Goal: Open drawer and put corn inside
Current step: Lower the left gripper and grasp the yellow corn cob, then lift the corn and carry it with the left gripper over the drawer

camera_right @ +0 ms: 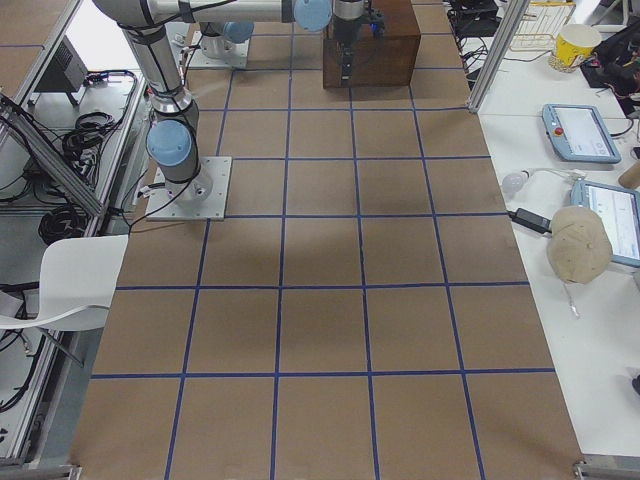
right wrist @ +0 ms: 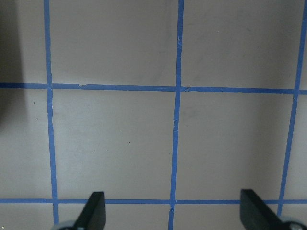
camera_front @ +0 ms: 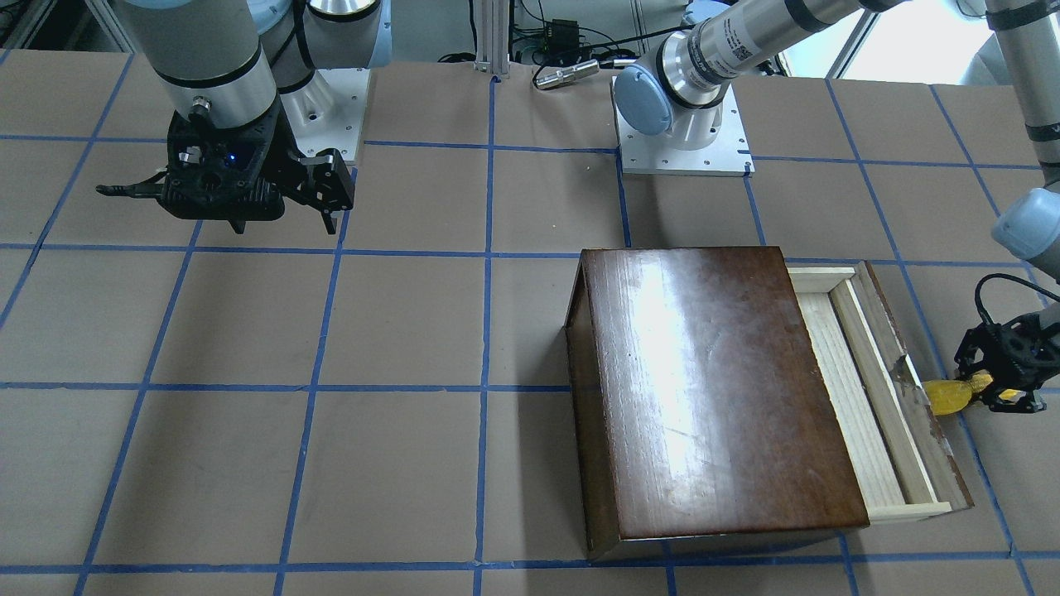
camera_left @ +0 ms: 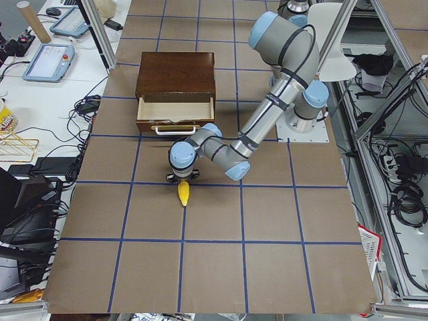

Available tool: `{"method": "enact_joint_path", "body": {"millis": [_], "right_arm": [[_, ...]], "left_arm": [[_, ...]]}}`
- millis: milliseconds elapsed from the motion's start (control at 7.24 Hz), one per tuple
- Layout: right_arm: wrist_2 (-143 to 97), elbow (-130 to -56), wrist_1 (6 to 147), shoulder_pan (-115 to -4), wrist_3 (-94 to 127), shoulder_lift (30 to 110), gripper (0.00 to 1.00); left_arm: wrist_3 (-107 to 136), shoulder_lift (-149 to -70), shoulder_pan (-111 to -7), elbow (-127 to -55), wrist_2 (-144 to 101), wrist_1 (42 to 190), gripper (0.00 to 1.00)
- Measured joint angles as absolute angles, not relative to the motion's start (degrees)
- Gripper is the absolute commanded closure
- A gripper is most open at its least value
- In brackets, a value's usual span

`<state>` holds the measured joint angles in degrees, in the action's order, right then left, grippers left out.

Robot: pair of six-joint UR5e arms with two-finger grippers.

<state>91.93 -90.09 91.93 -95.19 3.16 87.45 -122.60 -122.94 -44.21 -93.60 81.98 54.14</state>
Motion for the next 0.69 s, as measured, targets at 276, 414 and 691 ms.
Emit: {"method": "enact_joint_path", "body": {"millis": [276,414,691], "right_arm": [[91.93,-90.09,91.93,-95.19,3.16,87.45,0.0],[91.93,-90.09,91.93,-95.19,3.16,87.45,0.0],[91.93,-90.09,91.93,-95.19,3.16,87.45,0.0]], "left_arm": [[-122.66,-121.66,-44.47,-93.5,82.05,54.22,1.0],[-122.64,-120.57,-44.86,-93.3,82.3,54.43,1.0],[-121.93,-117.33,-45.56,-92.95,82.96,55.75,1.0]]}}
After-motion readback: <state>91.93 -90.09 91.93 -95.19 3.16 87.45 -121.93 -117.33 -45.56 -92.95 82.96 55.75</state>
